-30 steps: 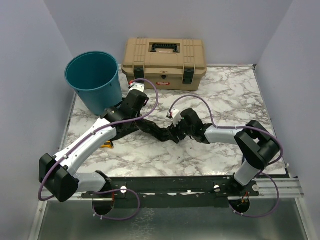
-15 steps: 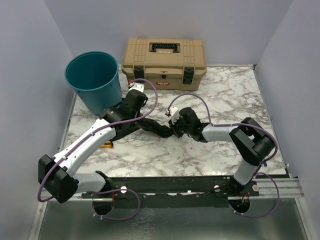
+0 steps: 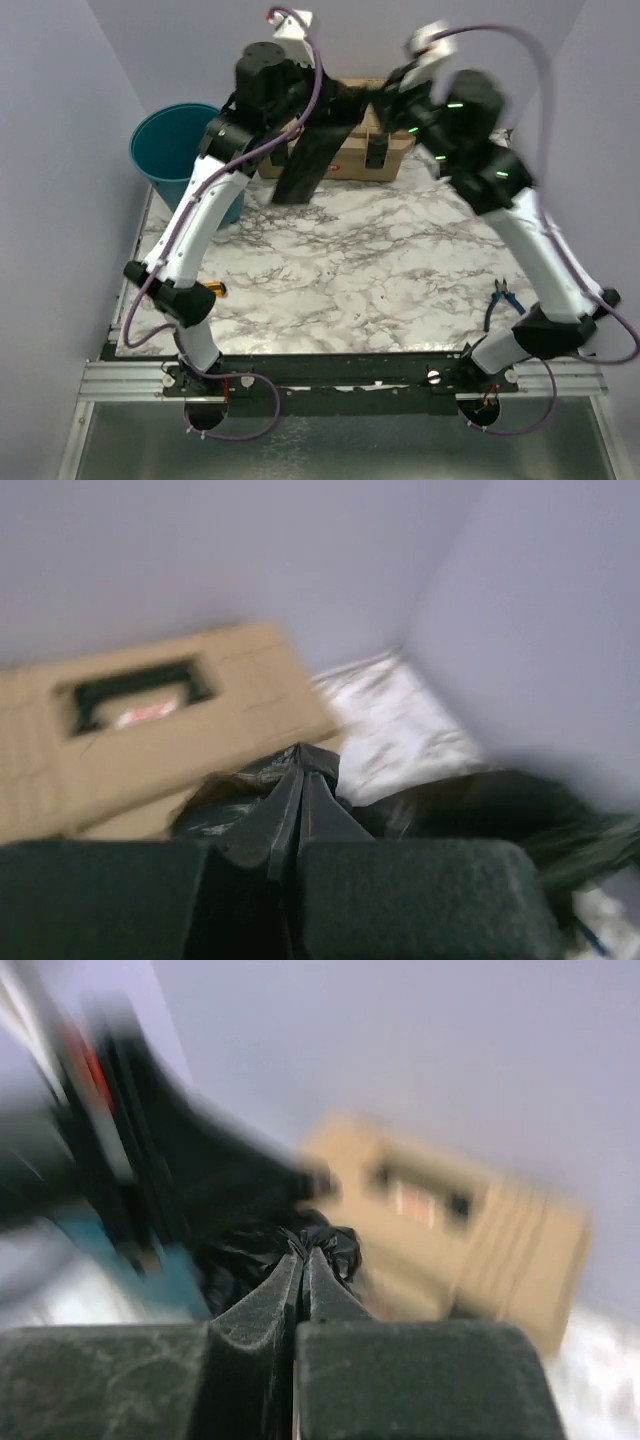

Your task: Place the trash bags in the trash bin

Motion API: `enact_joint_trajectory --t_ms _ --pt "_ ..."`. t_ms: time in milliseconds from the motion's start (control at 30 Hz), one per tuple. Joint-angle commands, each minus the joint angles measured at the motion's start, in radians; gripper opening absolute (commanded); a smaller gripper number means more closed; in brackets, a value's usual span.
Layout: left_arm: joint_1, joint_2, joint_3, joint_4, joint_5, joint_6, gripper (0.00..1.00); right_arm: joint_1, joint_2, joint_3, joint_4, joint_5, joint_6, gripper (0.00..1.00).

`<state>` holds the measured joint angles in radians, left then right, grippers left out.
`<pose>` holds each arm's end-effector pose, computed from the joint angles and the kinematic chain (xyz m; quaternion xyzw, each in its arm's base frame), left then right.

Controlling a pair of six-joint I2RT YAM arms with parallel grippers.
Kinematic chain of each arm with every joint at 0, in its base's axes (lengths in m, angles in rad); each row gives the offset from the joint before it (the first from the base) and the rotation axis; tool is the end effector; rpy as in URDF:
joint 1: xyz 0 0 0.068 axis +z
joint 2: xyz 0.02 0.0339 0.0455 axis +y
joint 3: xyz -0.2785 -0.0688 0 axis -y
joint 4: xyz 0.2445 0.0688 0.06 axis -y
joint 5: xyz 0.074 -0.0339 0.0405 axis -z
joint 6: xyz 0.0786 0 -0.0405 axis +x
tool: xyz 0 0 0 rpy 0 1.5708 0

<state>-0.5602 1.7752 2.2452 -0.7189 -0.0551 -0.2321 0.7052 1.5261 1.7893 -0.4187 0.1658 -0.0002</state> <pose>0.3540 -0.2169 0.5129 0.1122 0.7813 -0.2167 0.5745 0.2960 0.2350 0.4898 -0.2111 0.7293 0.1646 0.6297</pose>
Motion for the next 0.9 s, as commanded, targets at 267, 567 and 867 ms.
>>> enact_joint_trajectory --t_ms 267,567,867 --pt "-0.025 -0.788 -1.501 0.228 -0.028 -0.360 0.00 -0.010 -0.420 -0.932 -0.373 -0.030 0.637 0.01" --pt "-0.025 -0.506 -0.861 0.370 0.097 -0.148 0.00 -0.013 -0.243 -0.140 -0.433 0.116 0.368 0.01" --pt "-0.060 -0.727 -0.721 0.725 0.151 -0.063 0.00 -0.012 -0.708 -0.430 0.281 -0.064 0.270 0.01"
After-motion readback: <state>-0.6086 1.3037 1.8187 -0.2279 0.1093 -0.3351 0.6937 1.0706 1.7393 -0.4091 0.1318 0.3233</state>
